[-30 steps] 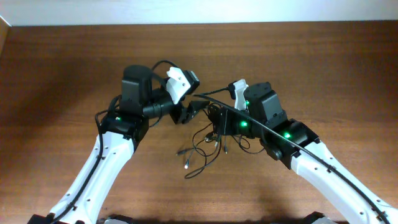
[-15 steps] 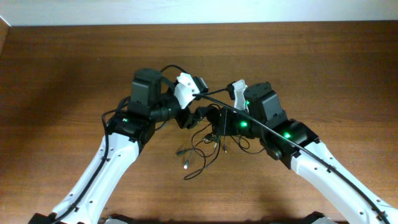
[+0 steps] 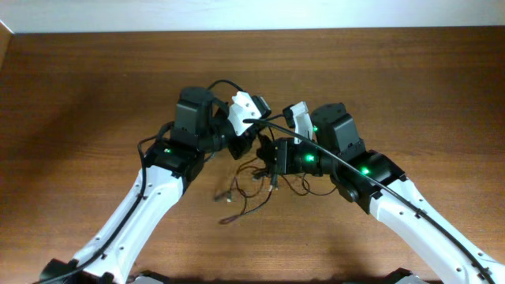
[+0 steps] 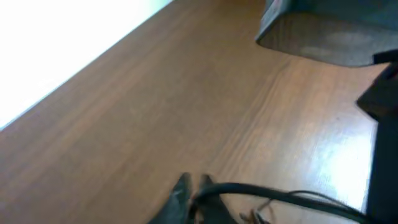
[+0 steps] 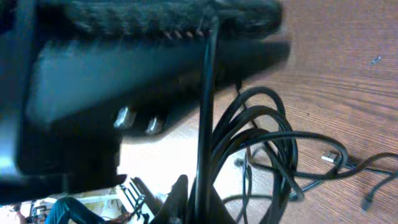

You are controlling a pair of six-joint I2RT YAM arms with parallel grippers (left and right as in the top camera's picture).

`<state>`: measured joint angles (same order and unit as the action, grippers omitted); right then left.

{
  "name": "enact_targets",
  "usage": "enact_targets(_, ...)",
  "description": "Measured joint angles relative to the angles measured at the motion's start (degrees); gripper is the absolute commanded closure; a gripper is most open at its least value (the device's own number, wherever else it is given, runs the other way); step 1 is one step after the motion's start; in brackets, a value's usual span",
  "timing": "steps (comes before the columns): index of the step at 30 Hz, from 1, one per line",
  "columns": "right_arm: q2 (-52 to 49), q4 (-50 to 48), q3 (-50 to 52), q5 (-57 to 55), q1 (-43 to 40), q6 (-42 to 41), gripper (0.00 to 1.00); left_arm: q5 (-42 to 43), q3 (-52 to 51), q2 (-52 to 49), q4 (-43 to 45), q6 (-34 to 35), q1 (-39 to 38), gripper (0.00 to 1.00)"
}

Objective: Untangle cables

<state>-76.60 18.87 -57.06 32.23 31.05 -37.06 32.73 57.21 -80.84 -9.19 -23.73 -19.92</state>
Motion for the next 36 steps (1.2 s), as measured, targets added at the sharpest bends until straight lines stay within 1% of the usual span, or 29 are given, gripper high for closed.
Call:
enact_targets(1,0.0,-0.02,0.0,-0.2,-0.15,0.0,0.96,-0.94,-0.07,-0.7,1.46,0.26,-0.31,1.0)
enact_targets(2,-0.04,0.76,-0.13,-1.22,-0.48,0.02,0.96,-3.13,-0.28,-0.85,2.75,2.03,-0.87,1.0)
enact_targets(4,-0.15,3.21,-0.85,-4.98,-0.76,0.17,0.96,-10.4,-0.76,-0.87,5.84,8.92,-2.1,1.0)
enact_targets(5,-0.22,4.22,-1.4,-6.93,-0.76,0.26,0.96,-12.87,-0.92,-0.87,6.71,11.61,-2.1,1.0)
enact_targets(6,-0.22,5.79,-1.9,-9.11,-0.74,0.48,0.92,-15.23,-0.96,-0.94,7.3,14.56,-1.97,1.0)
enact_targets(7,-0.22,6.91,-2.25,-11.02,-0.68,0.68,0.92,-17.51,-0.96,-1.05,7.34,17.66,-1.49,1.0)
enact_targets(8,-0.17,10.08,-2.56,-12.92,-0.5,0.81,0.92,-20.09,-0.98,-1.16,7.28,20.57,-0.9,1.0)
enact_targets(9,0.11,13.88,-1.81,-14.86,-0.39,0.81,0.92,-26.14,-0.96,-1.27,7.82,24.7,2.19,1.0)
enact_targets(10,-0.04,16.41,-1.25,-17.99,-0.22,0.92,0.92,-29.4,-0.96,-1.27,7.58,27.3,5.99,1.0)
enact_targets(11,-0.07,17.35,-1.29,-20.09,0.09,0.87,0.92,-31.78,-0.96,-1.29,6.75,30.97,8.9,1.0)
enact_targets(13,-0.07,20.83,-1.44,-24.33,0.57,0.87,0.92,-32.02,-0.96,-1.31,6.62,34.58,9.7,1.0)
enact_targets(15,-0.07,24.9,-2.14,-30.53,1.01,-0.31,0.92,-28.55,-0.96,-1.42,5.77,38.91,10.58,1.0)
enact_targets(17,0.02,30.18,-3.1,-37.38,0.92,-4.13,0.92,-22.34,-0.98,-1.51,5.03,43.06,11.23,1.0)
enact_targets(19,0.04,31.98,-3.21,-39.36,-0.83,-5.84,0.91,-16.26,-1.01,-1.6,4.57,46.38,12.52,1.0)
enact_targets(20,0.04,32.11,-3.21,-39.69,-2.32,-6.36,0.89,-11.85,-1.03,-1.68,4.48,47.82,13.97,1.0)
enact_targets(23,0.07,34.27,-2.71,-41.27,-7.32,-6.93,0.88,-3.89,-1.03,-1.73,4.72,49.92,18.47,1.0)
enact_targets(26,0.04,37.11,-0.81,-46.14,-12.0,-7.89,0.87,-4.46,-0.94,-1.73,3.65,50.49,23.39,1.0)
enact_targets(28,0.04,36.52,-0.76,-46.36,-12.87,-8.02,0.87,-4.81,-0.83,-1.73,-0.02,50.56,24.98,1.0)
enact_targets(30,0.04,35.01,-0.74,-45.77,-14.6,-7.98,0.87,-1.88,-0.85,-1.75,-1.44,48.81,24.87,1.0)
enact_targets(31,0.04,34.16,-0.72,-45.2,-15.56,-7.74,0.83,-0.07,-0.85,-1.73,-1.75,47.41,24.87,1.0)
enact_targets(32,0.04,33.55,-0.72,-44.41,-17.49,-7.58,0.83,2.91,-0.85,-1.75,-2.25,45.38,24.87,1.0)
enact_targets(36,0.04,32.39,-0.72,-40.0,-25.64,-1.7,0.83,6.75,-0.85,-1.75,-2.4,43.43,26.56,1.0)
